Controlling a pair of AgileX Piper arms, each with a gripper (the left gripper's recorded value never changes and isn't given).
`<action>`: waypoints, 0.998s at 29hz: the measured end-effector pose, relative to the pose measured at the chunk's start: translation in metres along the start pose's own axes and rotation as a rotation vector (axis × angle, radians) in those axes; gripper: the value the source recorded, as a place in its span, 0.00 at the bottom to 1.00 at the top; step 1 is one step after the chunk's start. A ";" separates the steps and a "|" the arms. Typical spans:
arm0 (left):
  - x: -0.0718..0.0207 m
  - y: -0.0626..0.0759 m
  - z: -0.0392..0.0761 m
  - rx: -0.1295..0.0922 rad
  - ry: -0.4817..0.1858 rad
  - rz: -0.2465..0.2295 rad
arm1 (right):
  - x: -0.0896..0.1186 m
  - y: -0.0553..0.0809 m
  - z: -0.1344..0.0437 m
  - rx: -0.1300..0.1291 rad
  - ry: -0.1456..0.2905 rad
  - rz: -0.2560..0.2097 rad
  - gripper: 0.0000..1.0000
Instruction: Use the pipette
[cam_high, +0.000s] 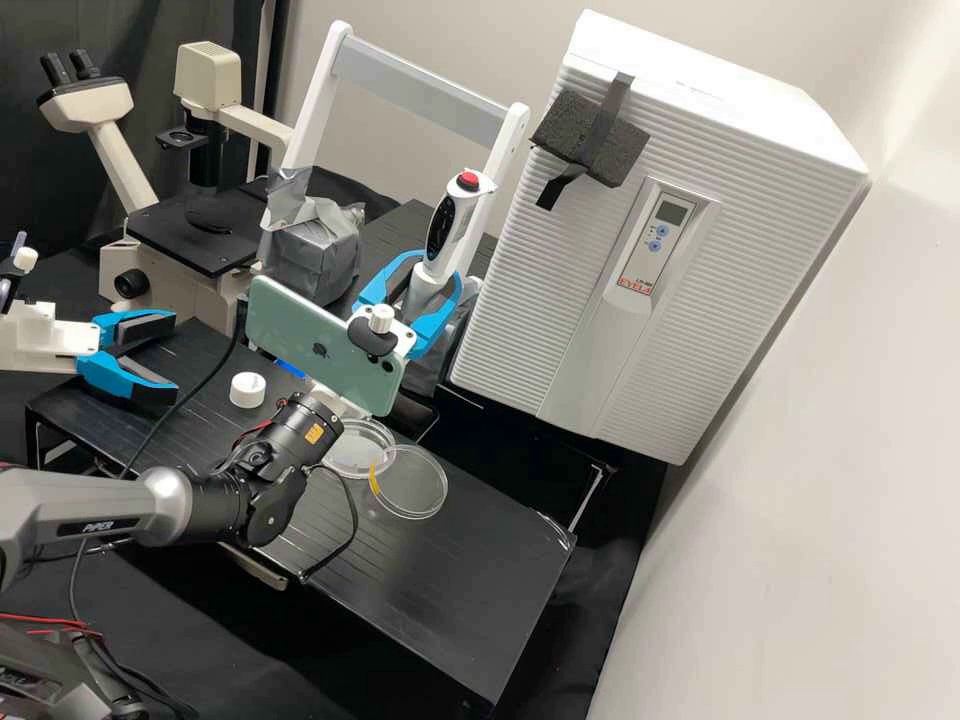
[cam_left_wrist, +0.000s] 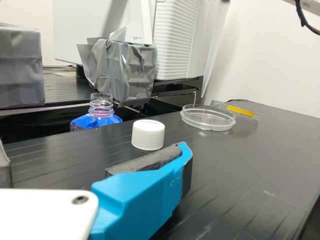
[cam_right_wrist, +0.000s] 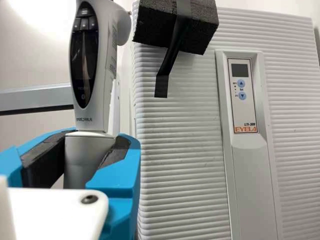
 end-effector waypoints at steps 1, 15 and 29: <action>0.0000 0.000 0.000 0.000 0.000 0.000 | 0.000 0.000 0.000 0.000 0.000 0.000 0.00; 0.0000 0.000 0.000 0.000 0.000 0.000 | 0.000 0.000 0.000 0.000 0.000 0.000 0.00; -0.0086 0.045 -0.007 0.098 0.089 0.154 | 0.001 -0.006 -0.001 0.038 0.008 -0.025 0.00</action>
